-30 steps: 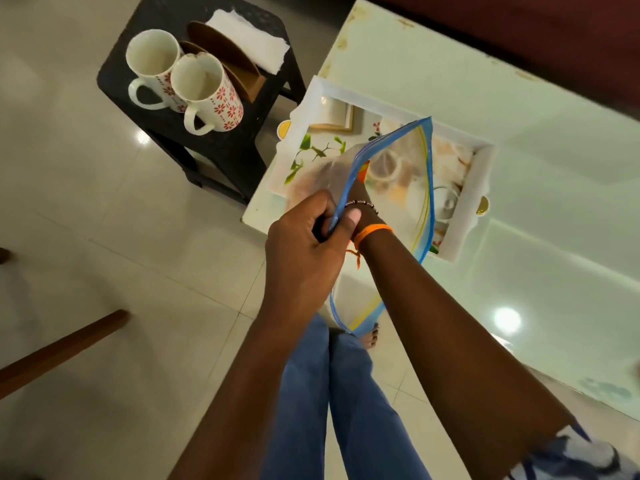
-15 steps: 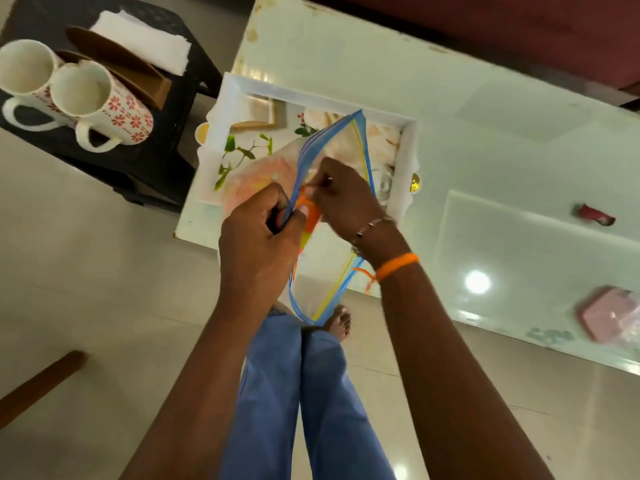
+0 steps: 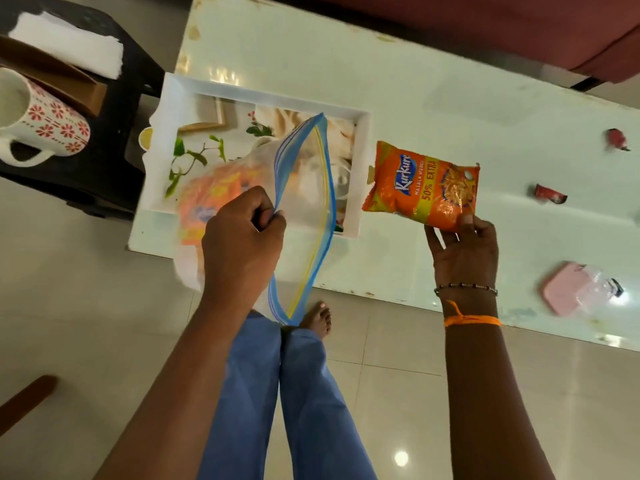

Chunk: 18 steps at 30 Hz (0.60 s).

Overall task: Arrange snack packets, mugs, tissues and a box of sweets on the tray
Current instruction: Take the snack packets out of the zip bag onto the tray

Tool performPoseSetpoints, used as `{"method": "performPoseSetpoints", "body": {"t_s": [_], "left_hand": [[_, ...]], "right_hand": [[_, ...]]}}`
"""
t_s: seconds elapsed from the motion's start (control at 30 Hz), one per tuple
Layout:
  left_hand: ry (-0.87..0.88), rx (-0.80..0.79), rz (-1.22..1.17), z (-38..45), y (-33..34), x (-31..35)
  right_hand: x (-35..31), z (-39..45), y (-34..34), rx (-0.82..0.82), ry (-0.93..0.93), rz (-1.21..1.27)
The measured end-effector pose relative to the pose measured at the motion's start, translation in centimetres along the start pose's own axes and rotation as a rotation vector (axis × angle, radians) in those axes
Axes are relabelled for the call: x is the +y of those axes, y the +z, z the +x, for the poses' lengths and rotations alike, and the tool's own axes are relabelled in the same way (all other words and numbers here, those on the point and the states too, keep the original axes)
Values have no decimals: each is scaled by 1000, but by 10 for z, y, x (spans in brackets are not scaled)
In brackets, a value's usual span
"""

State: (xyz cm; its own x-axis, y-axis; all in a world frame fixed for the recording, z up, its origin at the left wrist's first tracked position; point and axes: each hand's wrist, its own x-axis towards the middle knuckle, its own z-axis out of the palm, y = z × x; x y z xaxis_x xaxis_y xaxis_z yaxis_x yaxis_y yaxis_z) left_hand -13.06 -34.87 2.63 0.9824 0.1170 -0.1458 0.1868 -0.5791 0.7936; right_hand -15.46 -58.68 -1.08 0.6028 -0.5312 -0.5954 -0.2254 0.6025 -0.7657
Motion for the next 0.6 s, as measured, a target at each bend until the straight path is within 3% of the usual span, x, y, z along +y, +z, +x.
{"method": "performPoseSetpoints", "body": {"t_s": [0.23,0.33,0.4,0.47,0.53,0.6], "left_hand": [[-35,28,-70,-3,-4,-1],[-61,58,-99,-3,-11,-6],[-68,85,-110,-4,-19,-10],[-76,122,-134,-4,-28,-12],[-83,171,-160,-6,-38,-16],[-85,221,-159,-8,-49,-19]], "right_hand": [[50,23,22,38,37,-217],[61,23,34,77,35,-574],[61,17,37,117,-82,-772],[51,1,46,132,-272,-798],[39,-26,66,25,-422,-773],[30,-54,91,-264,-461,-740]]}}
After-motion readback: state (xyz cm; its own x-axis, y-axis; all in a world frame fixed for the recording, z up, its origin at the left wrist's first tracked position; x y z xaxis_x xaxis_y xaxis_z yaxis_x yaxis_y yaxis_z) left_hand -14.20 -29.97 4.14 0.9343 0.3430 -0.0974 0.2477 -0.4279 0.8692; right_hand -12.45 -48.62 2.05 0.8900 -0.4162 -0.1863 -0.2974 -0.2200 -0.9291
